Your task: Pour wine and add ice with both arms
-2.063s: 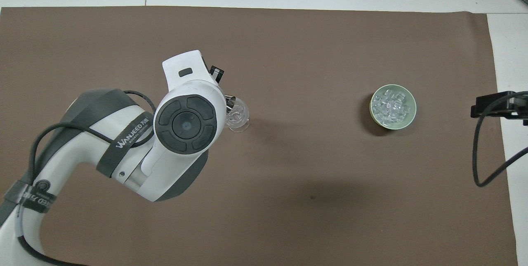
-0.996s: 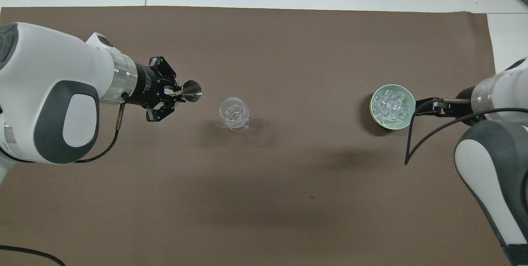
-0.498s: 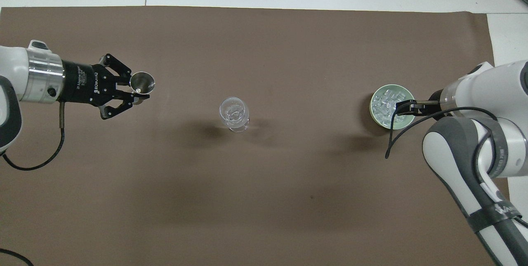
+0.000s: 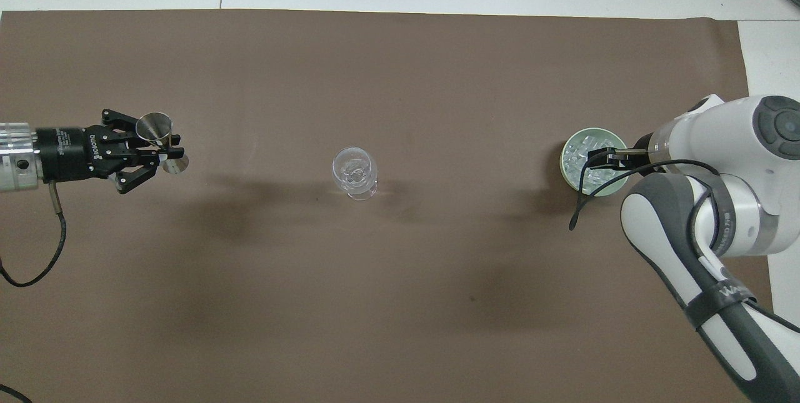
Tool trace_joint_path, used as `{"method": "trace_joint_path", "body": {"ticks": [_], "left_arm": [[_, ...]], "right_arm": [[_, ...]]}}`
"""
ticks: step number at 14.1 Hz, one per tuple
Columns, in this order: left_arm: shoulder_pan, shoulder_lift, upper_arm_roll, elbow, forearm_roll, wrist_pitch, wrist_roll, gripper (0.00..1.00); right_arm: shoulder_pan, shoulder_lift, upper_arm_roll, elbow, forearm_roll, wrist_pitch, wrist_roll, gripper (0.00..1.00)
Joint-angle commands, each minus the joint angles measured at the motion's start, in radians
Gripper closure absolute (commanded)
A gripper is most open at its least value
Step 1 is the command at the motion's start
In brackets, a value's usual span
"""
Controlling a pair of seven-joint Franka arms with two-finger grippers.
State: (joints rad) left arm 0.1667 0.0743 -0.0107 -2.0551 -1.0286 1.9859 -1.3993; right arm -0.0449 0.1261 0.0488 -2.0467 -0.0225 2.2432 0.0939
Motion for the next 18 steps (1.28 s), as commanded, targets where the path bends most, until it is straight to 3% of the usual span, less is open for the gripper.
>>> {"method": "trace_joint_path", "body": {"ticks": [1,2,6,9,13,16,18], "left_arm": [[0.011,-0.06,-0.011,-0.14,-0.111,0.156,0.031,1.0],[0.005,-0.076,-0.011,-0.172,-0.132,0.218,0.046,1.0],[0.034,-0.074,-0.011,-0.227,-0.246,0.24,0.134,1.0],[0.063,-0.076,-0.011,-0.284,-0.346,0.241,0.317,1.0],[0.065,-0.036,-0.011,-0.287,-0.428,0.29,0.39,1.0],[0.063,0.007,-0.011,-0.281,-0.507,0.337,0.46,1.0],[0.05,0.03,-0.011,-0.286,-0.55,0.341,0.514,1.0]], "right_arm": [[-0.003,0.021,0.0,-0.009,0.01,0.041,-0.029,0.0],[-0.003,0.027,0.0,-0.007,0.006,0.044,-0.031,0.03],[0.023,0.044,0.0,-0.012,-0.004,0.078,-0.033,0.14],[0.023,0.069,0.0,-0.012,-0.004,0.114,-0.036,0.15],[0.014,0.079,0.0,-0.01,-0.005,0.124,-0.051,0.2],[0.016,0.079,0.0,-0.01,-0.005,0.124,-0.048,0.35],[0.014,0.093,0.0,-0.01,-0.005,0.127,-0.046,0.36]]}}
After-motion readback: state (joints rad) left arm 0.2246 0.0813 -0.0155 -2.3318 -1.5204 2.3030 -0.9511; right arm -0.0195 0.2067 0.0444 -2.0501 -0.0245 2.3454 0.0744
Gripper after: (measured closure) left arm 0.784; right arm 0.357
